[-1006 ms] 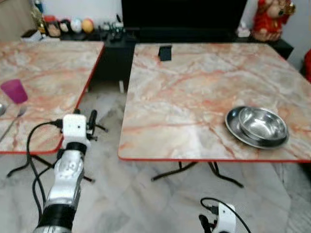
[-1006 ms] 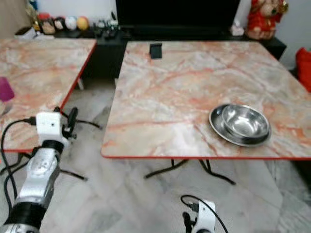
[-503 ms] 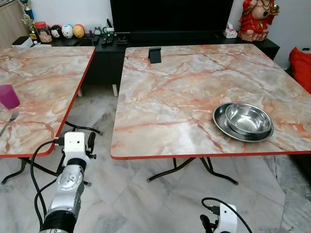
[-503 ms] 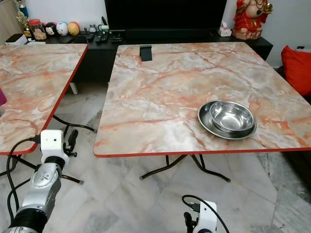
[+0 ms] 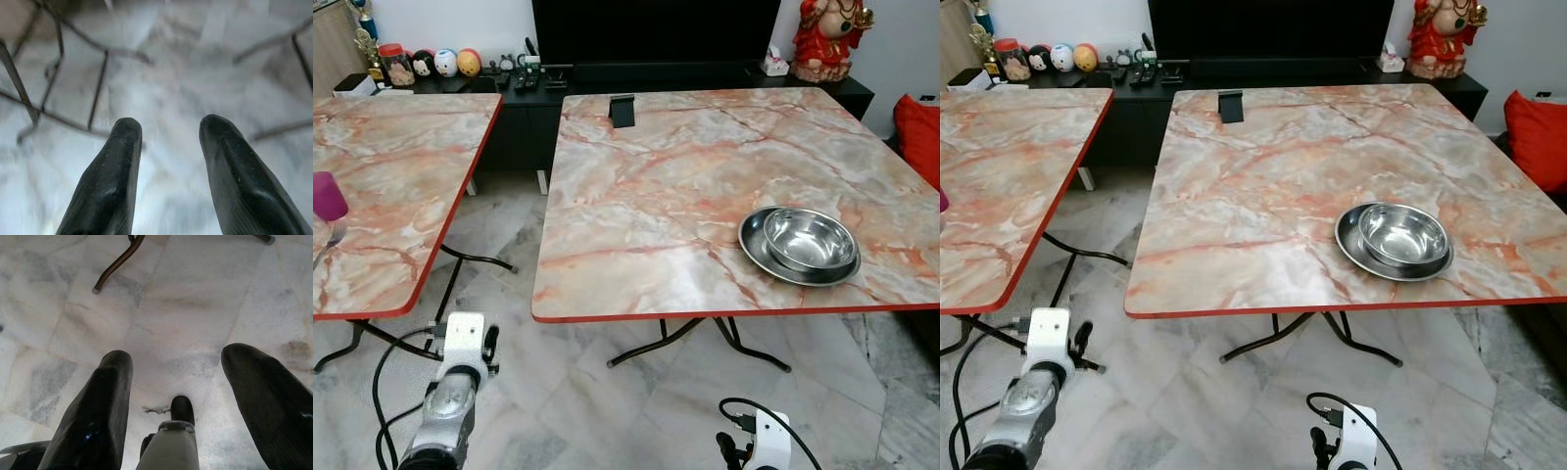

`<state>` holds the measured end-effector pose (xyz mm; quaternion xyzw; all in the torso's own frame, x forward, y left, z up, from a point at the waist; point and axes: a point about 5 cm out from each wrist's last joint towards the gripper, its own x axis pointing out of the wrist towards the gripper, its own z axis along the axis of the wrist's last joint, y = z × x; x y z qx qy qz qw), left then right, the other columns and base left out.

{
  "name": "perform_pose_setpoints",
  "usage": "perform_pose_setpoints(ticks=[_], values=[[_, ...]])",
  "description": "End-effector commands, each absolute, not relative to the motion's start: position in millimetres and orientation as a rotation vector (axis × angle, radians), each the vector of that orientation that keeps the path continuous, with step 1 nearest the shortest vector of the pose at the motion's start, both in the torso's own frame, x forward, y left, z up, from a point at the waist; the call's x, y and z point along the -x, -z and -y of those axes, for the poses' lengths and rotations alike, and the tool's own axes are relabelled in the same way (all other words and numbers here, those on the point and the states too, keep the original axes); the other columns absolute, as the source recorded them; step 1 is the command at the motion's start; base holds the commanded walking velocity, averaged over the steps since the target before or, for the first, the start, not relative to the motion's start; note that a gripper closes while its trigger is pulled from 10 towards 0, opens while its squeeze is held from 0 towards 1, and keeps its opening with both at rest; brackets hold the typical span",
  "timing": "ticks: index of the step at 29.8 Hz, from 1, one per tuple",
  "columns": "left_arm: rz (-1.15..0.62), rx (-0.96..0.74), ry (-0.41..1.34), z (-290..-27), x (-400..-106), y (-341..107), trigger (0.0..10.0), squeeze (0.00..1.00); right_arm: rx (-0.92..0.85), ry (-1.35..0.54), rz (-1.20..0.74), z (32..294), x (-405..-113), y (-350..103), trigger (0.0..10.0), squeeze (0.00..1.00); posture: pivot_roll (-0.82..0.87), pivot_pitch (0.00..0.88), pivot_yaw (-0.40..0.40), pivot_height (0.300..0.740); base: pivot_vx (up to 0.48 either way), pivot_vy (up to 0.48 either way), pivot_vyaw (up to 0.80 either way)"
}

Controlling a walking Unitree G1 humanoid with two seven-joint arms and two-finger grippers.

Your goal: Setting the table

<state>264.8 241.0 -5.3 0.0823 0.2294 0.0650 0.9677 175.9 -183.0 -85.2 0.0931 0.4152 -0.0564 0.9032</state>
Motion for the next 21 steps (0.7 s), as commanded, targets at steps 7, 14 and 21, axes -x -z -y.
perform_pose_setpoints(ticks=[7, 14, 21], values=[[-0.727, -0.109, -0.054, -234.9, -225.8, 46.0, 10.0, 0.0, -0.19, 0.127, -0.866, 185.1, -172.8, 86.3, 10.0, 0.0, 0.0, 0.0, -0.005, 0.74, 0.0, 0.0, 0.0], [-0.909, -0.11, 0.018, -223.1, -202.5, 66.9, 10.0, 0.0, -0.191, 0.129, -0.863, 185.6, -172.0, 86.5, 10.0, 0.0, -0.01, 0.0, -0.006, 0.74, 0.0, 0.0, 0.0], [-0.945, -0.088, 0.028, -217.7, -195.0, 72.6, 10.0, 0.0, -0.2, 0.139, -0.859, 185.3, -170.8, 86.9, 10.0, 0.0, -0.02, 0.0, -0.003, 0.74, 0.0, 0.0, 0.0]])
